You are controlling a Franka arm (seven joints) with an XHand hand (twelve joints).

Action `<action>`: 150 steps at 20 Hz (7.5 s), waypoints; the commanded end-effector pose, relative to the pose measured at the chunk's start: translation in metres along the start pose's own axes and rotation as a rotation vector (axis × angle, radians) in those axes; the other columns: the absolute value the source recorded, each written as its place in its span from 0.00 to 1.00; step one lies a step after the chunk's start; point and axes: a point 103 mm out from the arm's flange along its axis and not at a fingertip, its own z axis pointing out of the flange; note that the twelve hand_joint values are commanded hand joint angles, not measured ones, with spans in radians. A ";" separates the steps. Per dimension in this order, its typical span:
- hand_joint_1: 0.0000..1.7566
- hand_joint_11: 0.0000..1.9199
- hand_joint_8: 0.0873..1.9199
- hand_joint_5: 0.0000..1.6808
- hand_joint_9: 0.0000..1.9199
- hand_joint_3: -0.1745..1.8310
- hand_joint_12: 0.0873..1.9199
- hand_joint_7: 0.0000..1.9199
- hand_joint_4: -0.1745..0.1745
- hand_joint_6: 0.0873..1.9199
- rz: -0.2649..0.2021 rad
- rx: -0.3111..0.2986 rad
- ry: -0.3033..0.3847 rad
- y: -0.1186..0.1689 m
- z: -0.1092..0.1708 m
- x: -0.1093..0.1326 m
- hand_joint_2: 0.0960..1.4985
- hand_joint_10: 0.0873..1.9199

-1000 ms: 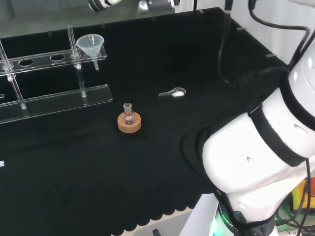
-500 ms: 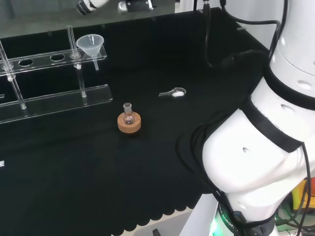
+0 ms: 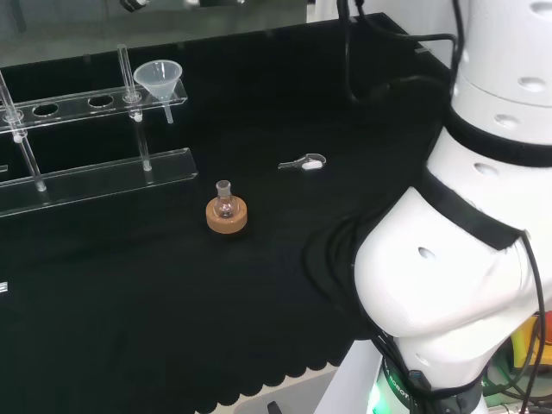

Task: Pick up the funnel from the transparent funnel stand.

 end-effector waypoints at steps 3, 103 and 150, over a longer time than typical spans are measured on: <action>0.25 0.00 0.00 0.00 0.00 0.11 0.00 0.00 0.38 0.00 -0.033 0.092 -0.020 0.058 0.025 -0.030 0.41 0.00; 0.27 0.00 0.26 0.06 0.01 0.09 0.30 0.16 0.28 0.00 0.033 0.298 -0.031 0.046 0.150 0.001 0.45 0.41; 0.46 0.00 0.24 0.41 0.35 0.27 0.61 0.48 0.47 0.00 0.044 0.079 -0.004 0.045 0.147 -0.003 0.43 0.22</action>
